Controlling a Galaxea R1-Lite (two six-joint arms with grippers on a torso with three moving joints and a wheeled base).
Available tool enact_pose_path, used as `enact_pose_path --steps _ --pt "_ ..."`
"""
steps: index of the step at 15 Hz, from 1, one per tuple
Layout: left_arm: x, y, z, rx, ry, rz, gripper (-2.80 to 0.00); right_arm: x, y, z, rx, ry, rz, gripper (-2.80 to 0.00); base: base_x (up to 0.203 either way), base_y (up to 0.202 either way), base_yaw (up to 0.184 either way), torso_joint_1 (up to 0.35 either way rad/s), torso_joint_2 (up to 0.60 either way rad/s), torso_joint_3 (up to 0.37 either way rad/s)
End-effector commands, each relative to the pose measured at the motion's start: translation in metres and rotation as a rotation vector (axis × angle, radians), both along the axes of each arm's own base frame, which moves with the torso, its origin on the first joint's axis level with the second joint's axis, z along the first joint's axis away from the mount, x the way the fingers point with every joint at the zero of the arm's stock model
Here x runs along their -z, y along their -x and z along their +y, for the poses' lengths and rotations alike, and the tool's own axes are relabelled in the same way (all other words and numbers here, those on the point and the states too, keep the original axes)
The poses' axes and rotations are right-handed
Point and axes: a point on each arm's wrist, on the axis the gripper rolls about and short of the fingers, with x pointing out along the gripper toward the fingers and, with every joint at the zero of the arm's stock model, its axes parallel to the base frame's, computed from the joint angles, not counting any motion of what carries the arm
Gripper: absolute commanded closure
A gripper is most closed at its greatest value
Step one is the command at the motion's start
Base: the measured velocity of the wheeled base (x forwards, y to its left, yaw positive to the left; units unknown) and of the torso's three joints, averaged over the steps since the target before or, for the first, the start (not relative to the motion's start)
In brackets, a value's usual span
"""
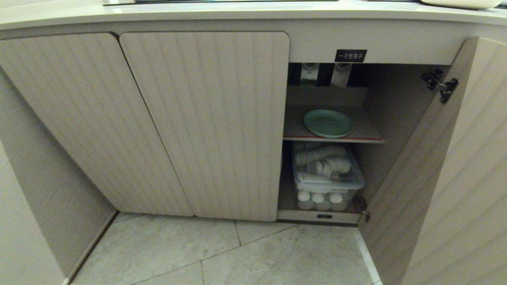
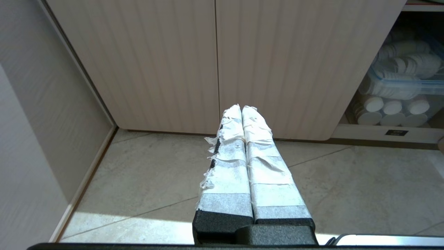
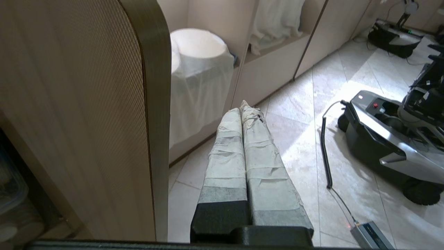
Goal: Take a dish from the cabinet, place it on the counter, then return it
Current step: Close the cabinet door
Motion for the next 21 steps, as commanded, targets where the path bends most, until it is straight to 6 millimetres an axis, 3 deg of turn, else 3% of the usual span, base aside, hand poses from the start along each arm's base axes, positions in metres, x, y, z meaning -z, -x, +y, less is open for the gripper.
enact_pose_path --steps 1,11,21 --pt "0.0 0.0 0.0 0.0 0.0 0.0 0.0 -0.003 -0.016 -0.006 0.001 -0.021 0.057 0.0 0.0 0.0 0.0 0.0 0.0 0.0" --pt "0.0 0.0 0.0 -0.001 0.0 0.0 0.0 -0.01 -0.019 -0.001 -0.272 0.006 0.033 0.0 0.0 0.0 0.0 0.0 0.0 0.0" --pt "0.0 0.0 0.0 -0.001 0.0 0.0 0.0 -0.001 0.006 0.007 -0.517 0.051 -0.037 0.0 0.0 0.0 0.0 0.0 0.0 0.0"
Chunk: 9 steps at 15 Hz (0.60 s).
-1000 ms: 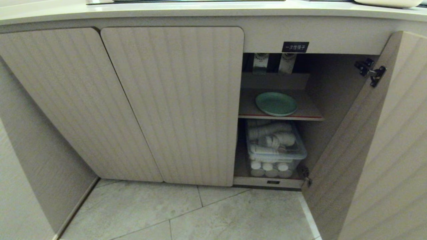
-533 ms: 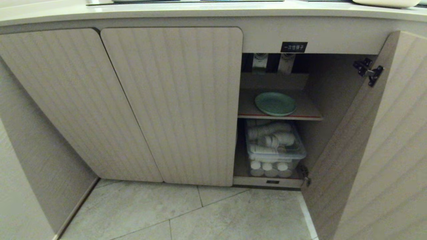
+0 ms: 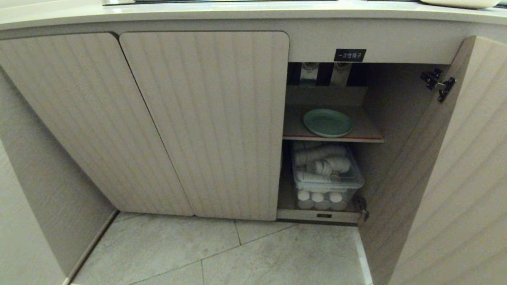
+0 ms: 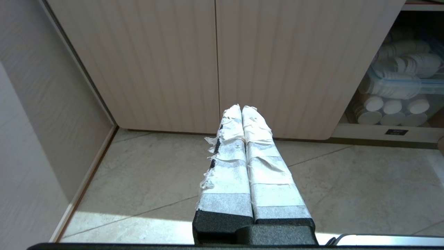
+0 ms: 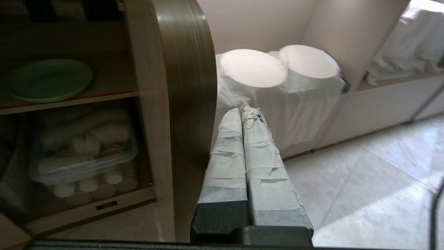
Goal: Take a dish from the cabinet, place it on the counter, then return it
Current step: Close the cabinet door
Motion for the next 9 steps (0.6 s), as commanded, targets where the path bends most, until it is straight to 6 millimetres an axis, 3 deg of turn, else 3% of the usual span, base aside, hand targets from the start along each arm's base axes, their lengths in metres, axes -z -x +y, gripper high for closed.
enact_pose_path --steps 1,9 --pt "0.0 0.0 0.0 0.0 0.0 0.0 0.0 0.004 0.011 0.001 -0.052 0.015 -0.031 0.0 0.0 0.0 0.0 0.0 0.0 0.0" --pt "0.0 0.0 0.0 0.001 0.0 0.0 0.0 0.008 0.025 -0.003 -0.285 0.015 -0.091 0.0 0.0 0.0 0.0 0.0 0.0 0.0"
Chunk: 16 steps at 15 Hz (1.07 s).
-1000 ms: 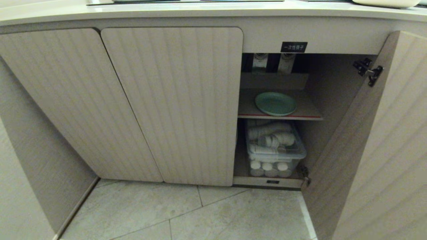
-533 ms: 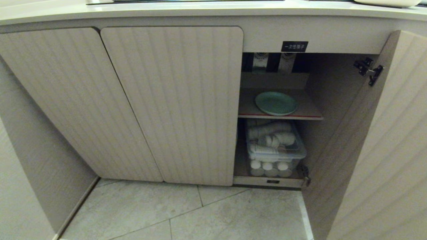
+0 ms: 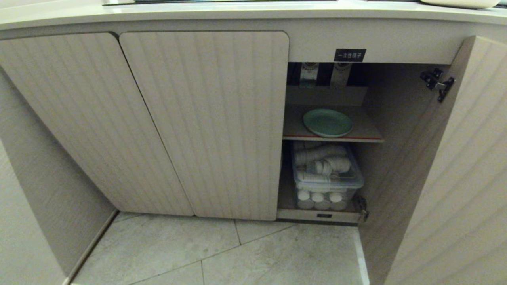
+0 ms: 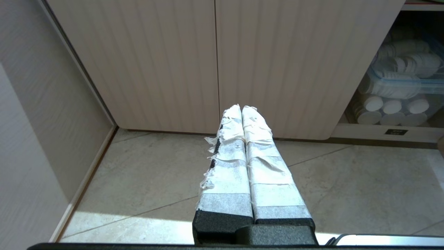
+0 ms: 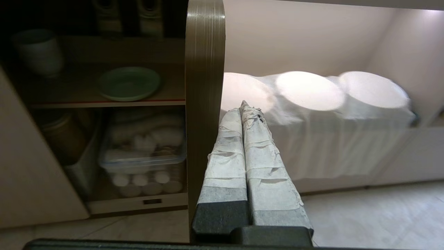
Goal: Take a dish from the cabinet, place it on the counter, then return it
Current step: Close the cabinet door
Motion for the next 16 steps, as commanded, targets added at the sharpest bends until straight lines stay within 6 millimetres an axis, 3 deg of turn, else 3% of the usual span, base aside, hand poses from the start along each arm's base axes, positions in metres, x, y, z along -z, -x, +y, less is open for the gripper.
enact_pose_path --steps 1,16 --pt "0.0 0.0 0.0 -0.001 0.0 0.0 0.0 0.003 0.003 -0.002 -0.059 0.01 -0.01 0.0 0.0 0.0 0.0 0.0 0.0 0.0" --pt "0.0 0.0 0.0 0.0 0.0 0.0 0.0 0.011 -0.009 -0.004 -0.338 0.024 0.029 0.0 0.0 0.0 0.0 0.0 0.0 0.0"
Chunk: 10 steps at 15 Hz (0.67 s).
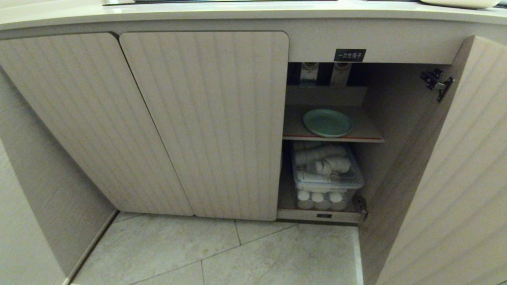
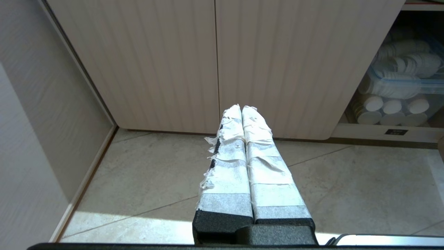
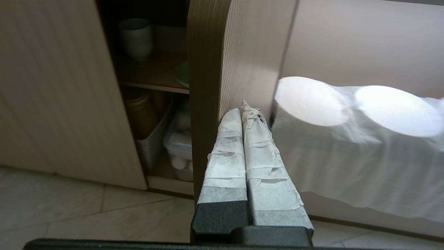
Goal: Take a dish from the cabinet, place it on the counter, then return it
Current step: Close the cabinet door
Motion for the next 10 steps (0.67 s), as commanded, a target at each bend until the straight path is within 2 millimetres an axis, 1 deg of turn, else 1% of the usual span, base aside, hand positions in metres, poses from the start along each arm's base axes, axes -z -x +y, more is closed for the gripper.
enact_pose_path --steps 1,3,8,10 --pt "0.0 0.0 0.0 0.0 0.0 0.0 0.0 -0.002 -0.007 0.003 -0.042 0.013 0.019 0.0 0.0 0.0 0.0 0.0 0.0 0.0" --pt "0.0 0.0 0.0 0.0 0.0 0.0 0.0 -0.005 -0.012 0.007 -0.066 0.011 0.014 0.0 0.0 0.0 0.0 0.0 0.0 0.0" --pt "0.0 0.0 0.0 -0.002 0.0 0.0 0.0 -0.014 -0.033 0.023 -0.119 0.019 0.024 0.0 0.0 0.0 0.0 0.0 0.0 0.0" --pt "0.0 0.0 0.0 -0.002 0.0 0.0 0.0 -0.014 -0.038 0.027 -0.131 0.028 0.038 0.0 0.0 0.0 0.0 0.0 0.0 0.0"
